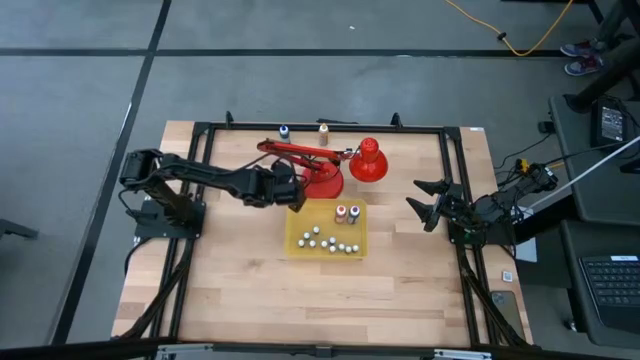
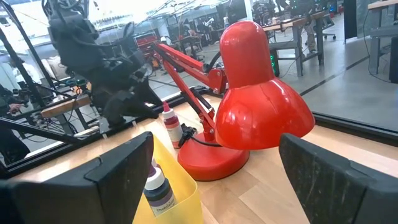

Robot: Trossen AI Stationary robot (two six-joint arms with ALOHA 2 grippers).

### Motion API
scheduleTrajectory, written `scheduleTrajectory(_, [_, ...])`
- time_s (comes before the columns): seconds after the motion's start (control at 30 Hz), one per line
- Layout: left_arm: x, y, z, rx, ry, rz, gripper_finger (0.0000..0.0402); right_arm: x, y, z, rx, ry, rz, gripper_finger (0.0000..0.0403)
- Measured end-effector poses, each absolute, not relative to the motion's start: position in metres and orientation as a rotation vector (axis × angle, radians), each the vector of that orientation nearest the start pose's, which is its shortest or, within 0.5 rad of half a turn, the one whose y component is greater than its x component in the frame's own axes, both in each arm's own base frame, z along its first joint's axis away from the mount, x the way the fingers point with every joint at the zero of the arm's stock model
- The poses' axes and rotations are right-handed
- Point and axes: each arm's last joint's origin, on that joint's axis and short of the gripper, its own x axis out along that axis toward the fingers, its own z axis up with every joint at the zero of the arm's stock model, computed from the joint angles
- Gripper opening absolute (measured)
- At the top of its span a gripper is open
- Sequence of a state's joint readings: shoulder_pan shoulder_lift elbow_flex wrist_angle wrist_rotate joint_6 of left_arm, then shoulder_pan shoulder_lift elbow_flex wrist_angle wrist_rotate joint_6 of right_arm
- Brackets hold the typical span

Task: Pick & Place food coloring
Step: Put the big red food bottle into the yellow bin

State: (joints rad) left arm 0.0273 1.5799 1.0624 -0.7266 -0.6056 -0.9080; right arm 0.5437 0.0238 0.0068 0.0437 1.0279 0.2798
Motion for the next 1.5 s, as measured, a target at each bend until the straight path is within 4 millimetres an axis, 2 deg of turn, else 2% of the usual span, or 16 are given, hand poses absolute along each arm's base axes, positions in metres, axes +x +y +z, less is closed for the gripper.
scheduleTrajectory(0.2, [0.292, 0.032, 0.205, -0.435, 0.867, 1.024, 0.0281, 0.085, 0.023, 0.168, 0.293, -0.087, -0.478, 0.0347])
scheduleTrajectory(0.6, [0.295, 0.047, 0.205, -0.503, 0.872, 0.979, 0.0280, 0.085, 0.023, 0.168, 0.294, -0.087, -0.479, 0.0347])
scheduleTrajectory(0.77, [0.298, 0.051, 0.196, -0.509, 0.904, 0.982, 0.0283, 0.085, 0.023, 0.168, 0.294, -0.087, -0.479, 0.0347])
scheduleTrajectory(1.03, [0.309, 0.047, 0.194, -0.485, 0.867, 0.897, 0.0279, 0.085, 0.023, 0.168, 0.294, -0.087, -0.478, 0.0347])
scheduleTrajectory(1.5, [0.310, 0.048, 0.195, -0.482, 0.855, 0.894, 0.0275, 0.085, 0.023, 0.168, 0.294, -0.087, -0.478, 0.0347])
